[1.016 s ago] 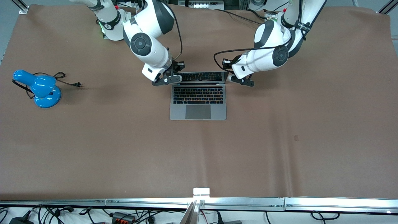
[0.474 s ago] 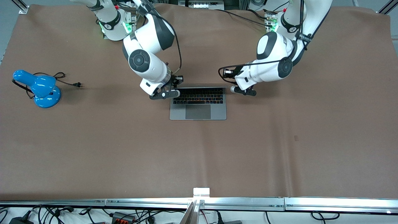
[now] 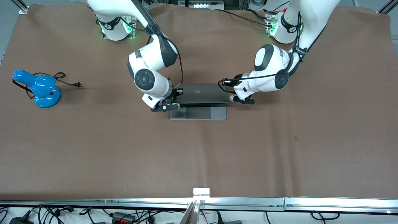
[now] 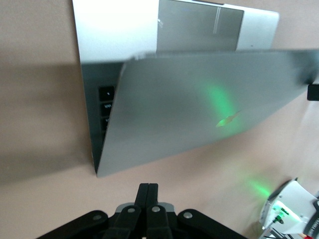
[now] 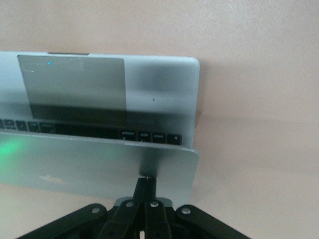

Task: Close laptop with both arms from behind
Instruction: 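Push the lid down toward the keyboard with both grippers, then press both grippers on the closed lid to seat it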

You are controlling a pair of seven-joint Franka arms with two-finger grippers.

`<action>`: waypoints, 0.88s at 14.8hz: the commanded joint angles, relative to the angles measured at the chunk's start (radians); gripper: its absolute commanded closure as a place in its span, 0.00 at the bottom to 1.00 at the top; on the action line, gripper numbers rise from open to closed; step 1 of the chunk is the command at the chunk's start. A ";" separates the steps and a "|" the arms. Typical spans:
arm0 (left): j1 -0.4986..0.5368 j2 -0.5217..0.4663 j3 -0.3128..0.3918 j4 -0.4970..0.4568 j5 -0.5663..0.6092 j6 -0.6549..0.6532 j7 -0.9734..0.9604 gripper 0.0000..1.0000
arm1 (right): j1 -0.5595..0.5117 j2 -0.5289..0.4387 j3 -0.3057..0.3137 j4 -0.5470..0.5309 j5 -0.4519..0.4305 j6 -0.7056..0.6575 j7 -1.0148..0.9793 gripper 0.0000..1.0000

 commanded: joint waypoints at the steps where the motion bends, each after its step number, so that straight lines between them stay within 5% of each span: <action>1: -0.014 0.066 0.008 0.058 0.070 0.011 -0.028 1.00 | -0.001 0.089 -0.002 0.094 -0.016 -0.004 0.008 1.00; 7: -0.101 0.138 0.053 0.067 0.074 0.117 -0.044 1.00 | 0.005 0.173 -0.008 0.124 -0.063 0.014 0.010 1.00; 13: -0.241 0.173 0.188 0.105 0.074 0.137 -0.041 1.00 | 0.011 0.198 -0.007 0.124 -0.066 0.052 0.010 1.00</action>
